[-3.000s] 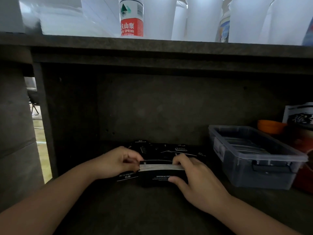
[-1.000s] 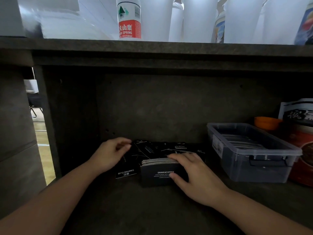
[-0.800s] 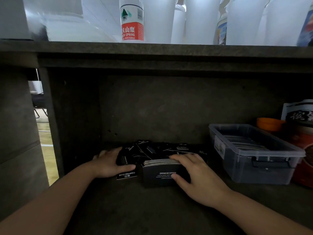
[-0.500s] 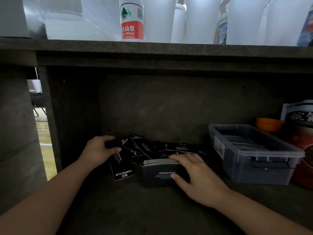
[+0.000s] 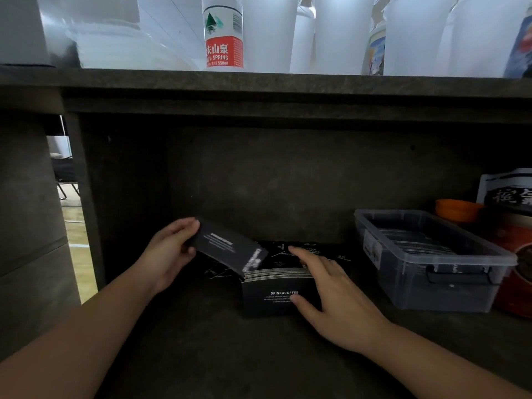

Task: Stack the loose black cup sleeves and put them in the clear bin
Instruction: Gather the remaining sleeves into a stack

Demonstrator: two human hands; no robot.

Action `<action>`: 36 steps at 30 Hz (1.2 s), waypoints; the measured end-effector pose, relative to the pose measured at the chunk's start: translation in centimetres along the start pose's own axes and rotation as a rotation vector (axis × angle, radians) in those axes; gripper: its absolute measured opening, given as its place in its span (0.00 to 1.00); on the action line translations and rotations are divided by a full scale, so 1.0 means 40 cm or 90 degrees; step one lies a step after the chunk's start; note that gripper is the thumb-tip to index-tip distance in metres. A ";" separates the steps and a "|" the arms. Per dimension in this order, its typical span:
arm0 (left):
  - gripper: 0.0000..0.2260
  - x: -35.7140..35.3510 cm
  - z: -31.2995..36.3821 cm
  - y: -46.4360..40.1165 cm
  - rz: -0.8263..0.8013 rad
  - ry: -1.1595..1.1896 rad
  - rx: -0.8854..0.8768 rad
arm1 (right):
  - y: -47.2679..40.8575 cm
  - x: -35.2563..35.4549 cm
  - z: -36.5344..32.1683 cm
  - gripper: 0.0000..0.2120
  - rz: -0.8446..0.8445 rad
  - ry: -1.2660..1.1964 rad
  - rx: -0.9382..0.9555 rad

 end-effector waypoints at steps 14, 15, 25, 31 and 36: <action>0.16 -0.037 -0.039 0.056 -0.578 -0.451 0.043 | 0.005 -0.009 0.008 0.28 0.007 0.054 0.018; 0.17 -0.039 -0.042 0.060 -0.587 -0.472 0.033 | 0.003 -0.010 0.009 0.27 0.005 0.058 0.019; 0.28 -0.055 -0.114 0.009 -0.294 -0.980 -0.294 | -0.004 -0.008 0.011 0.27 -0.007 0.060 0.015; 0.46 -0.048 -0.096 0.010 -0.235 -1.058 -0.249 | -0.004 -0.004 0.008 0.27 -0.013 0.056 0.014; 0.25 -0.050 -0.083 0.004 -0.047 -1.110 -0.302 | -0.004 -0.004 0.008 0.27 -0.016 0.062 0.016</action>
Point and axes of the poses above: each hand's wrist, its own y-axis away from the middle knuckle, its own x-axis out of the back of the hand, z = x × y, the point moved 1 cm from there along -y, towards the middle knuckle, and after that the axes turned 6 degrees about z, right-handed, at the moved point
